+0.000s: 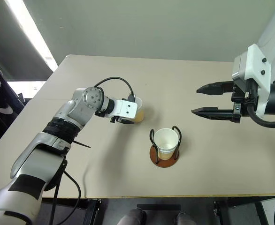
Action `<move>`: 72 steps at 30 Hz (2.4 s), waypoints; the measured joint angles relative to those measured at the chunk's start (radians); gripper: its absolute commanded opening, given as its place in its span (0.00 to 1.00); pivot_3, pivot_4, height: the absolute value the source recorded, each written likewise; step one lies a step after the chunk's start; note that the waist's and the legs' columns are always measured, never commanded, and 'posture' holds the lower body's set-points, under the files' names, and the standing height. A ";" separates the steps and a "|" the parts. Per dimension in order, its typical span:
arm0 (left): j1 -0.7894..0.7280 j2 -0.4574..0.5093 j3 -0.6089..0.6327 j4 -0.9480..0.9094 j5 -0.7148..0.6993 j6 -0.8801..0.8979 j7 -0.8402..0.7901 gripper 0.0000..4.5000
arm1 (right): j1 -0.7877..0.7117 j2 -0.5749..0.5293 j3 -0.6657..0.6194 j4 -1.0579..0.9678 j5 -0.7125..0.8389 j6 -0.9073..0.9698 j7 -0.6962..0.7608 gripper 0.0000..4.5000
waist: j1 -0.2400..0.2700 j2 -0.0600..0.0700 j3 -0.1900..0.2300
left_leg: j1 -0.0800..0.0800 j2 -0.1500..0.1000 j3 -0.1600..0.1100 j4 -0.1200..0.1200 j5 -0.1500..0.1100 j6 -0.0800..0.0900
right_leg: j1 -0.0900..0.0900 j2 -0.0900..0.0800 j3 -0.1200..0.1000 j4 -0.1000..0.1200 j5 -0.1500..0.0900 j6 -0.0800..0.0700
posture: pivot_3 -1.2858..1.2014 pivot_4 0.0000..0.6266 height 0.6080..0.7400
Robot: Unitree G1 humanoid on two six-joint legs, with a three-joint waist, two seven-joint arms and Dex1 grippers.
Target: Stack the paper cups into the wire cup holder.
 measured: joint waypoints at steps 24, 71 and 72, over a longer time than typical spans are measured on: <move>-0.054 0.026 0.135 -0.351 -0.352 0.288 -0.382 0.01 | 0.153 -0.087 -0.013 0.035 -0.067 -0.068 0.164 0.61 | 0.001 0.000 0.000 | -0.001 0.000 0.001 0.002 0.000 0.000 | 0.000 0.000 0.000 0.005 0.000 0.000 | 0.52 0.24 1.00; -0.169 0.091 -0.186 -0.559 -0.763 0.462 -0.406 0.01 | 0.085 -0.192 -0.261 -0.070 0.275 0.168 0.000 0.61 | 0.001 0.000 0.000 | -0.001 0.000 0.002 0.004 -0.001 0.002 | 0.000 -0.001 0.001 0.005 -0.001 0.002 | 0.52 0.24 1.00; -0.169 0.092 -0.191 -0.560 -0.765 0.462 -0.406 0.01 | 0.087 -0.192 -0.261 -0.070 0.275 0.168 0.000 0.61 | 0.001 0.000 0.000 | -0.001 0.000 0.002 0.004 -0.001 0.002 | 0.000 -0.001 0.001 0.005 -0.001 0.002 | 0.52 0.24 1.00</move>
